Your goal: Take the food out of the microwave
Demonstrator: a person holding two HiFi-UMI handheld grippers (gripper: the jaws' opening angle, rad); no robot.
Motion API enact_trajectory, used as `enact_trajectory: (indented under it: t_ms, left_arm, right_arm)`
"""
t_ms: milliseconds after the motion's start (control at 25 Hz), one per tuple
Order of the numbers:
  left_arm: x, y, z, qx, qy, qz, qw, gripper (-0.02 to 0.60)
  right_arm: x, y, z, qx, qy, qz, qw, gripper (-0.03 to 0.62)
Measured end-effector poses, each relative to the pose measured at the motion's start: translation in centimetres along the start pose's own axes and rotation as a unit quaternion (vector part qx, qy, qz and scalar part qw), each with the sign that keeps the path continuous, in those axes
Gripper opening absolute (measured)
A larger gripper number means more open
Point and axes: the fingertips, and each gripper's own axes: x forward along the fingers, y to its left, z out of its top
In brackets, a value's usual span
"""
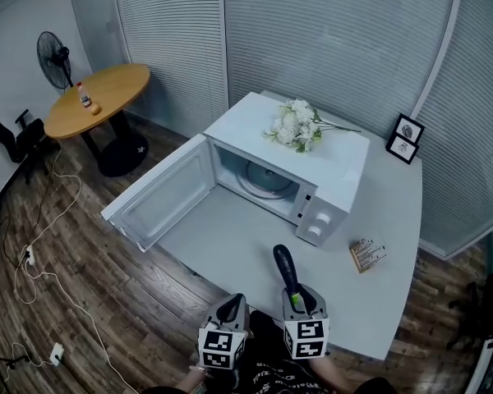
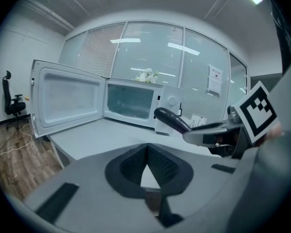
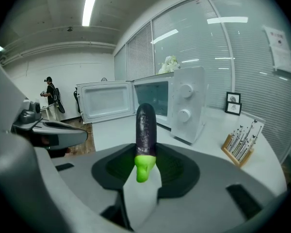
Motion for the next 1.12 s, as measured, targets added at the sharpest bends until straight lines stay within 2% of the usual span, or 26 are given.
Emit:
enact_trajectory:
  t_ms: [680, 1120]
  left_arm:
    - [0.3, -0.1, 0.6, -0.001, -0.008, 0.003, 1.0, 0.008]
    - [0.5, 1.1, 0.7, -0.016, -0.018, 0.019, 0.9995, 0.008]
  right_arm:
    - [0.2, 1.3, 0.1, -0.02, -0.004, 0.026, 0.999, 0.129]
    - [0.7, 1.2, 0.2, -0.03, 0.004, 0.025, 0.999, 0.129]
